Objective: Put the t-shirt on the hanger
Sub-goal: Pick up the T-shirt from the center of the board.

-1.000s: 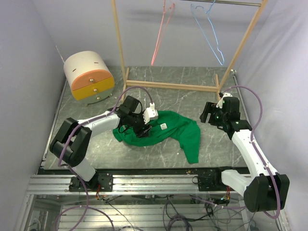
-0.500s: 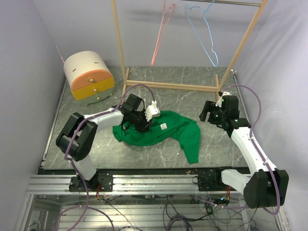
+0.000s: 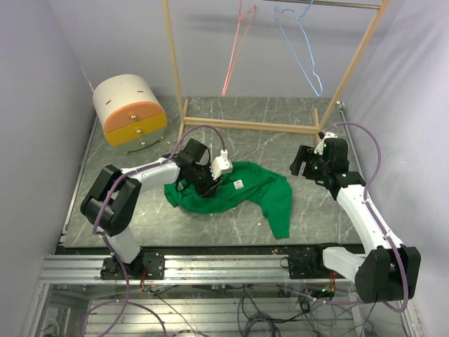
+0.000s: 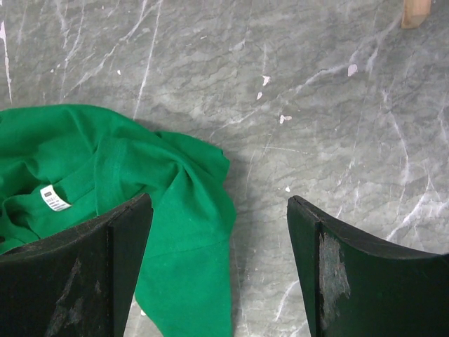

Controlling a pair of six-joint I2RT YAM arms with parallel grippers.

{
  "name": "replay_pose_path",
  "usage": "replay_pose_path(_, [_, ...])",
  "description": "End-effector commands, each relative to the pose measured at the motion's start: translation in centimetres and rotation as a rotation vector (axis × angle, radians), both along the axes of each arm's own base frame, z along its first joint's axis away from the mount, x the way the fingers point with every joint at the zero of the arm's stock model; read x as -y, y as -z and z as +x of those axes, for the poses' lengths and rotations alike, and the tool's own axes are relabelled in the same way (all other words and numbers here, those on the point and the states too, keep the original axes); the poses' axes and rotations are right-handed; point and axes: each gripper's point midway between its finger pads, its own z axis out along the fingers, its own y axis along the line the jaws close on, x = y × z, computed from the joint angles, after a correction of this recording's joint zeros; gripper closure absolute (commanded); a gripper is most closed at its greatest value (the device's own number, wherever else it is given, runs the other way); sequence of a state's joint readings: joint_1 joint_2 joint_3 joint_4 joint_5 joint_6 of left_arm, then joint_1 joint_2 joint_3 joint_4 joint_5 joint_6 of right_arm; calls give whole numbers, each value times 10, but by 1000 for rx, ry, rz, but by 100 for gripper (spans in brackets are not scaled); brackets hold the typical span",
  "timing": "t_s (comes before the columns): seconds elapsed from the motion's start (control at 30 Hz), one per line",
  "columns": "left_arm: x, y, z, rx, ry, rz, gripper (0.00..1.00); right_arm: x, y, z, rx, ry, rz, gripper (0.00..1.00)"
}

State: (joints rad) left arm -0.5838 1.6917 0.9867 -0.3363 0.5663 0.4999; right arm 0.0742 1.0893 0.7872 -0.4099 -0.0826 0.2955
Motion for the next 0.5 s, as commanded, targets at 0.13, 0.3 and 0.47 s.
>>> replay_pose_path(0.13, [9, 7, -15, -97, 33, -4, 86, 1, -9, 0, 29, 0, -12, 22])
replay_pose_path(0.3, [17, -44, 2, -26, 17, -40, 91, 3, -29, 3, 58, -2, -30, 22])
replay_pose_path(0.47, [28, -126, 26, 102, 6, -91, 93, 8, -79, 11, 144, -13, -72, 22])
